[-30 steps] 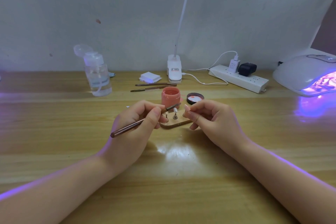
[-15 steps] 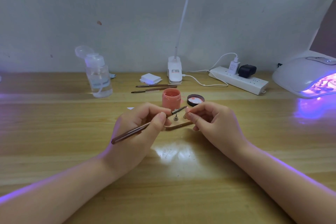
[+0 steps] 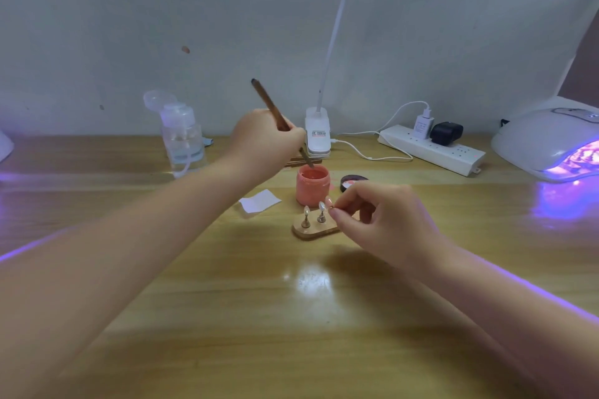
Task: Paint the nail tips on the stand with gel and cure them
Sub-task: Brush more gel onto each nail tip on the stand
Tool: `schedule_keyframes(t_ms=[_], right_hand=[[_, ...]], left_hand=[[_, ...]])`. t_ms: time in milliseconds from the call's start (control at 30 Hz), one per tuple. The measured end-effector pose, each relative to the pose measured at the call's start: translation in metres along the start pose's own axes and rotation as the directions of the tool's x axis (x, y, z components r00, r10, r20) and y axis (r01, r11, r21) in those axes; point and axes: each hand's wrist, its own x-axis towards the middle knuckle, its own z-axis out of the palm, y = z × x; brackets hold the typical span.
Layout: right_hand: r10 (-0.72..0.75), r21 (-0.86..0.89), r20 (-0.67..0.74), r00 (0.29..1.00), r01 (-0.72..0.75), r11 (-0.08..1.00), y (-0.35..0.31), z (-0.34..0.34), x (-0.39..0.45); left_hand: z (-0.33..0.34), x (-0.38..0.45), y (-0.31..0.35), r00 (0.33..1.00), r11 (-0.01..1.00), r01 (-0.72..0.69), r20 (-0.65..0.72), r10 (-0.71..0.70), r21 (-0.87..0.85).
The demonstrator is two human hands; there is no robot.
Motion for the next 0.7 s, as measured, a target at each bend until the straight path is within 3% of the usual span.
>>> schedule_keyframes(t_ms=[133, 233, 700], right_hand=[[0.032, 0.086, -0.038, 0.999, -0.029, 0.996, 0.003, 0.007, -0.002], [0.013, 0.135, 0.059, 0.998, -0.021, 0.991, 0.006, 0.015, -0.007], [-0.093, 0.031, 0.104, 0.990, 0.090, 0.995, 0.010, 0.019, -0.008]], left_hand=[[0.009, 0.011, 0.004, 0.993, 0.993, 0.026, 0.115, -0.040, 0.119], [0.014, 0.013, 0.007, 0.986, 0.990, 0.047, 0.151, -0.068, 0.135], [0.027, 0.019, 0.002, 0.965, 0.983, 0.100, 0.227, -0.134, 0.155]])
